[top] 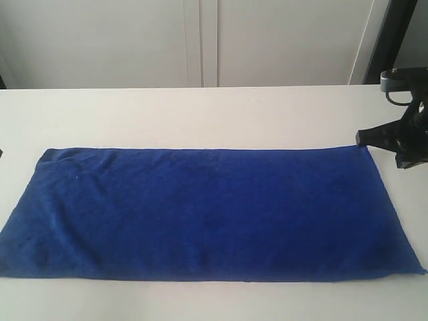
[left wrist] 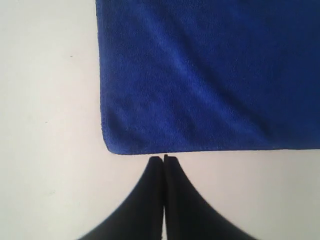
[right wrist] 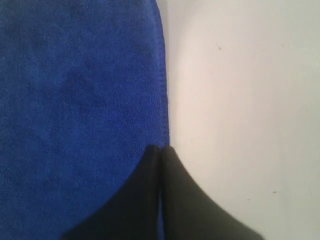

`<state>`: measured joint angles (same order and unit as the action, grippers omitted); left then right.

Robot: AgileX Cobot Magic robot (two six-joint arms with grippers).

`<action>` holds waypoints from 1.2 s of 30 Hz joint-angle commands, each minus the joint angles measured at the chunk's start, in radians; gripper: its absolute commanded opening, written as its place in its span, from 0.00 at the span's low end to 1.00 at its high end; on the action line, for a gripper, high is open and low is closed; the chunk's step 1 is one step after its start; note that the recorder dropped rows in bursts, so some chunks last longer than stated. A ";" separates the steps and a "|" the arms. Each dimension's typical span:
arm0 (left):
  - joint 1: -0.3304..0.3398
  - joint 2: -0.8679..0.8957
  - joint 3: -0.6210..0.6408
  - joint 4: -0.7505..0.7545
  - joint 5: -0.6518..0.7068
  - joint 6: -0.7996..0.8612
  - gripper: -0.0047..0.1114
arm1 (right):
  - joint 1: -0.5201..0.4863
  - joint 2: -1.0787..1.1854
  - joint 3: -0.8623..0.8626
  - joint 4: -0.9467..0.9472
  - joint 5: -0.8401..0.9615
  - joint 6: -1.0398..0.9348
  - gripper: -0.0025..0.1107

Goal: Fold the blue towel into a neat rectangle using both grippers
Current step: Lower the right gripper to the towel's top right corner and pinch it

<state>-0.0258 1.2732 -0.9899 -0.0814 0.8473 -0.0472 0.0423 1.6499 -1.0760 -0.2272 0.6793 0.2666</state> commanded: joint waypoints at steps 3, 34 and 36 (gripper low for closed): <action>0.004 -0.087 0.025 -0.008 0.039 0.002 0.04 | -0.004 0.076 0.006 0.003 -0.051 -0.031 0.02; 0.004 -0.087 0.025 -0.008 0.036 0.002 0.04 | -0.037 0.281 0.007 -0.026 -0.162 0.044 0.40; 0.004 -0.087 0.025 -0.008 0.036 0.002 0.04 | -0.037 0.289 0.007 0.035 -0.160 -0.016 0.40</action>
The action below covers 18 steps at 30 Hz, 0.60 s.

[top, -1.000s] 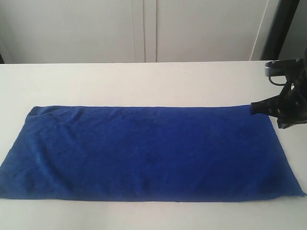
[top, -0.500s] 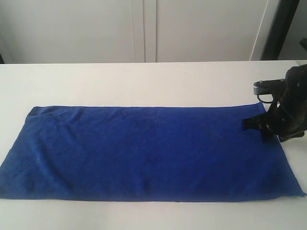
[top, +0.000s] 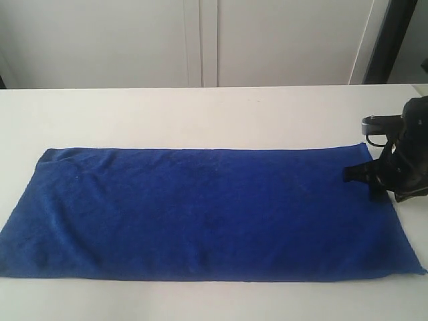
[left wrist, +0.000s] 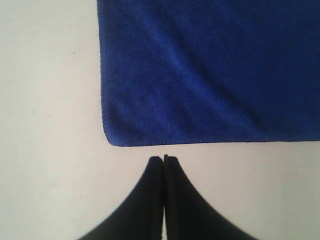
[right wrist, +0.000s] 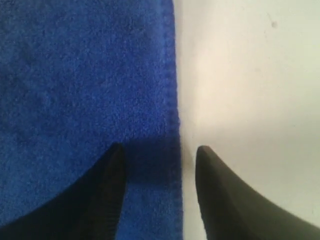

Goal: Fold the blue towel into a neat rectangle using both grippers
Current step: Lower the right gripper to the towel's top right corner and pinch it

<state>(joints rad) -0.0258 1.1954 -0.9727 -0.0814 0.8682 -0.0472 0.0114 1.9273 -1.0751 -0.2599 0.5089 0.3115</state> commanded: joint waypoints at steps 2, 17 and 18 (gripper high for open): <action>0.004 -0.009 0.007 -0.008 0.016 0.002 0.04 | -0.006 0.022 0.006 0.110 0.011 -0.107 0.40; 0.004 -0.009 0.007 -0.008 0.016 0.002 0.04 | -0.006 0.116 0.006 0.109 0.090 -0.108 0.02; 0.004 -0.009 0.007 -0.008 0.016 0.002 0.04 | -0.006 0.116 0.006 0.101 0.090 -0.108 0.02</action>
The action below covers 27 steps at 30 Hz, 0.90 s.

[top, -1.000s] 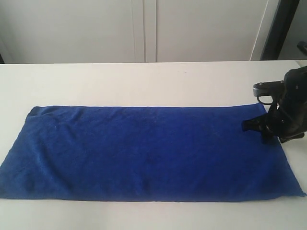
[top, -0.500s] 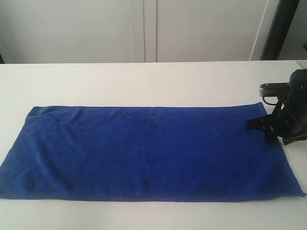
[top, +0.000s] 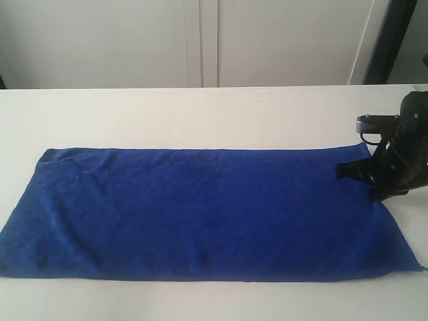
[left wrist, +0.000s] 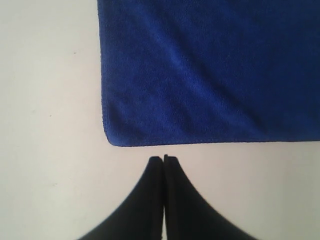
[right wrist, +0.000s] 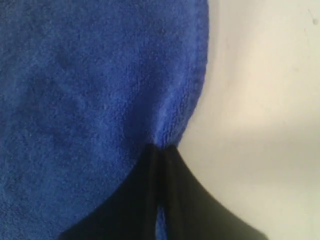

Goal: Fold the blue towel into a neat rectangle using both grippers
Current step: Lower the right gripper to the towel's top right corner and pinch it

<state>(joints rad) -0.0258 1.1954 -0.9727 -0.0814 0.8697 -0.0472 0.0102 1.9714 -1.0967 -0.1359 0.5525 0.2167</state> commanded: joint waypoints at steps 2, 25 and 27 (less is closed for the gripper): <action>0.004 -0.009 0.007 -0.008 0.014 0.002 0.04 | -0.016 0.072 0.016 -0.027 0.053 -0.013 0.02; 0.004 -0.009 0.007 -0.008 0.014 0.002 0.04 | -0.220 0.026 -0.164 -0.155 0.082 0.016 0.02; 0.004 -0.009 0.007 -0.008 0.014 0.002 0.04 | -0.227 0.026 -0.175 -0.157 0.082 0.016 0.02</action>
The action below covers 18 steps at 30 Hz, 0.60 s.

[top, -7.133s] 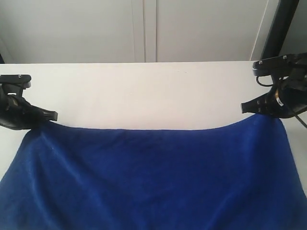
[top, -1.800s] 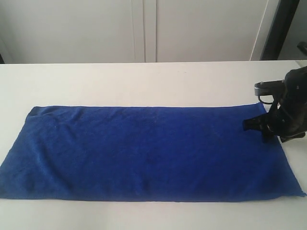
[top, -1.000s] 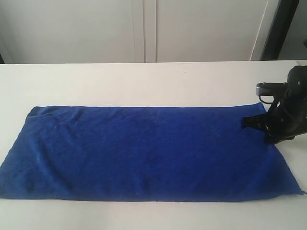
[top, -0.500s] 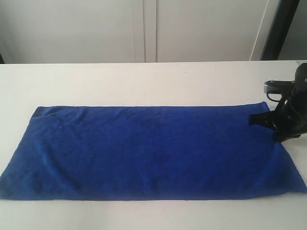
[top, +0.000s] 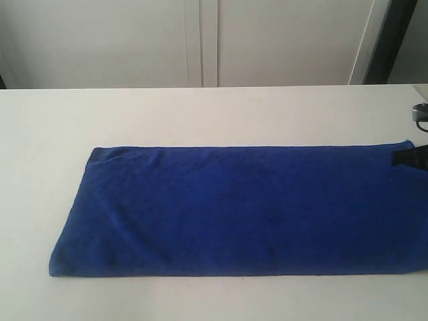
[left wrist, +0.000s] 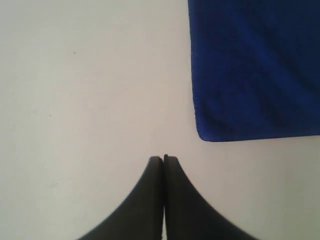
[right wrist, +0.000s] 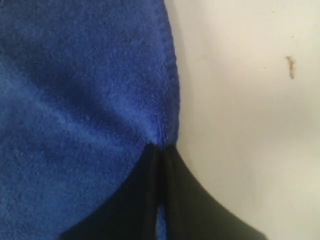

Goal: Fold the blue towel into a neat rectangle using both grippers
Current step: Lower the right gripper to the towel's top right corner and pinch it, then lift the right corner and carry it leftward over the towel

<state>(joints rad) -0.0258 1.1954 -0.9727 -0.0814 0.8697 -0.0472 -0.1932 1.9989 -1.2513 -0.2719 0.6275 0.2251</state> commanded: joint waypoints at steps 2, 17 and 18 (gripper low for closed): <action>0.004 -0.009 0.007 -0.008 0.014 0.002 0.04 | -0.028 -0.002 -0.033 -0.021 0.009 0.008 0.02; 0.004 -0.009 0.007 -0.008 0.014 0.002 0.04 | 0.066 -0.080 -0.073 0.039 0.093 0.003 0.02; 0.004 -0.009 0.007 -0.008 0.014 0.002 0.04 | 0.087 -0.093 -0.073 0.041 0.102 0.003 0.02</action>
<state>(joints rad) -0.0258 1.1954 -0.9727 -0.0814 0.8697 -0.0472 -0.1501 1.9442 -1.3156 -0.2440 0.7068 0.2271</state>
